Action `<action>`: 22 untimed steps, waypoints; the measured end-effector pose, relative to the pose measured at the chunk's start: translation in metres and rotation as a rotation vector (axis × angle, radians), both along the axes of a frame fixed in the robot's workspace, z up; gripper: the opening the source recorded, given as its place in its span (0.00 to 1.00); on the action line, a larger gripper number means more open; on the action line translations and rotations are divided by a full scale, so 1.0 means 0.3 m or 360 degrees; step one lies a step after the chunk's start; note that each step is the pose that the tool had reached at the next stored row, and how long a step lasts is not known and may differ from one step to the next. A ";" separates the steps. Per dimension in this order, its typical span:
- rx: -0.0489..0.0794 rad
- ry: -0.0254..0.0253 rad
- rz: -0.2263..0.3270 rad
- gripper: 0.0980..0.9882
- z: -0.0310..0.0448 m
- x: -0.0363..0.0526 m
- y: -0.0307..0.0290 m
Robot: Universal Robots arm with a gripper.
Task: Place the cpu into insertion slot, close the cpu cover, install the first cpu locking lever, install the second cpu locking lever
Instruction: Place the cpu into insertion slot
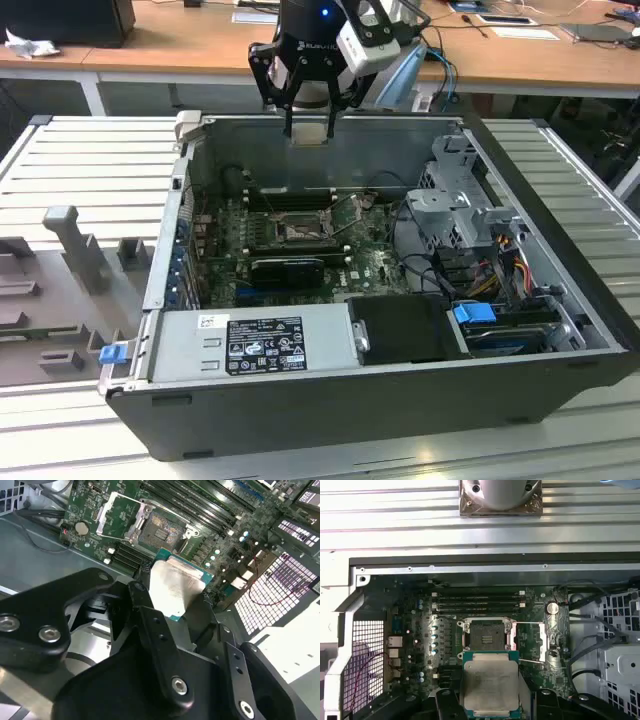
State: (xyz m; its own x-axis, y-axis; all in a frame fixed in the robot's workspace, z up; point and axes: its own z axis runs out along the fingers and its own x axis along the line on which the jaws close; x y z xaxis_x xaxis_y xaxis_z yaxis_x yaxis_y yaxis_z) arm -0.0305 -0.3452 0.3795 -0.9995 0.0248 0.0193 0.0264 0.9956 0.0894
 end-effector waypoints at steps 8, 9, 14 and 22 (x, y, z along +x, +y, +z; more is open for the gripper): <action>0.0000 0.00000 -0.0053 0.48 0.000 0.000 0.000; 0.0000 0.00001 -0.0057 0.48 0.000 0.000 0.000; 0.0000 0.00002 -0.0091 0.48 0.000 0.000 0.000; 0.0000 0.00001 -0.0192 0.48 0.000 0.000 0.000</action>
